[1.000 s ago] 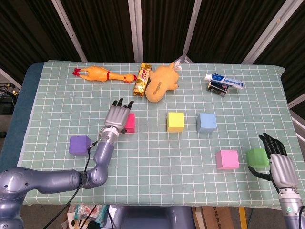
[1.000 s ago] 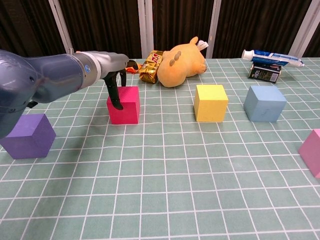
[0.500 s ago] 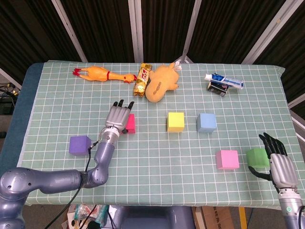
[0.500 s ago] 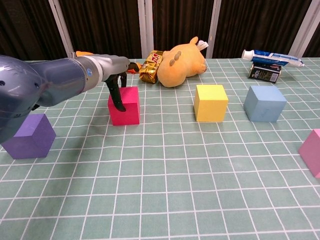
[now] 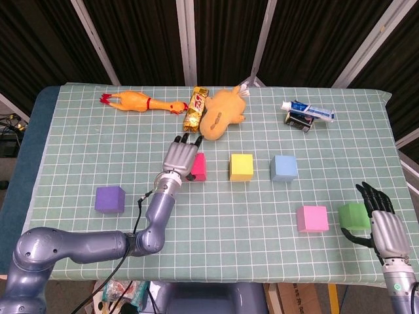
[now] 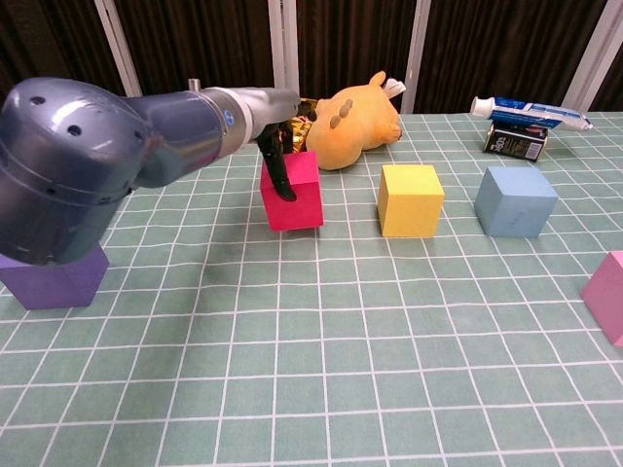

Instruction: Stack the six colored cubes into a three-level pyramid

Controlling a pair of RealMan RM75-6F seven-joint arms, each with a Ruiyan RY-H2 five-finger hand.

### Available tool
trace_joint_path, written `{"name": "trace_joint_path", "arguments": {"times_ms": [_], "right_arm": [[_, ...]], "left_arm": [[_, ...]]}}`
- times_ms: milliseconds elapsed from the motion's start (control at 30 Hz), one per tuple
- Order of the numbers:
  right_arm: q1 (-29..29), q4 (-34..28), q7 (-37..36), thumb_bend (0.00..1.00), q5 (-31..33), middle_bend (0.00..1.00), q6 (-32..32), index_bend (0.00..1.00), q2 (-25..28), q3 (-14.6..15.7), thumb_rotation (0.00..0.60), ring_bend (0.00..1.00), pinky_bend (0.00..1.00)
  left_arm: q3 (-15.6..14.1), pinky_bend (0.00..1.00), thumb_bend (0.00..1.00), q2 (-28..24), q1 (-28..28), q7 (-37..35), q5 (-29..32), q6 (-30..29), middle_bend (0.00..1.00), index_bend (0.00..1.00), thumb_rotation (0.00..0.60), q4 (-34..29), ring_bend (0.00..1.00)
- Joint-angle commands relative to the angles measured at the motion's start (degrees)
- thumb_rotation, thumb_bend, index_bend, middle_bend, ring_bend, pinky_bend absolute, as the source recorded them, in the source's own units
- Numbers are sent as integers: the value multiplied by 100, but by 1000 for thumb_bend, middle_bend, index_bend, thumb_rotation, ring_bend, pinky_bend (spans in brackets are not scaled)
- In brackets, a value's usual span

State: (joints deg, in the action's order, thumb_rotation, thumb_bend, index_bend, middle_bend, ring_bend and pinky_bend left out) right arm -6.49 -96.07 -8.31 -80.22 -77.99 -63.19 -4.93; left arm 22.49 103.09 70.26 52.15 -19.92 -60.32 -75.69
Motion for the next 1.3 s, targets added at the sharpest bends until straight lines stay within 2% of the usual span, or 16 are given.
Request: {"name": "trace_joint_path", "arguments": {"times_ms": [33,533,1300], "right_arm": [[-2,1,-21,214,-4,0,7,0,5,1,600,0,0],[-29,27,-169,214,33,0,99,0,39,-4,600,0,0],[-51,-6,-289,214,97,0,205,0,97,-5,600,0,0]], "left_arm": [[125,139,241,199,187,69,168,70,424,47,600,229,62],[358,139,241,890,740,195,349,387,436,48,600,1438,67],[568,139,241,1300,1003,143,241,604,445,50,600,2047,88]]}}
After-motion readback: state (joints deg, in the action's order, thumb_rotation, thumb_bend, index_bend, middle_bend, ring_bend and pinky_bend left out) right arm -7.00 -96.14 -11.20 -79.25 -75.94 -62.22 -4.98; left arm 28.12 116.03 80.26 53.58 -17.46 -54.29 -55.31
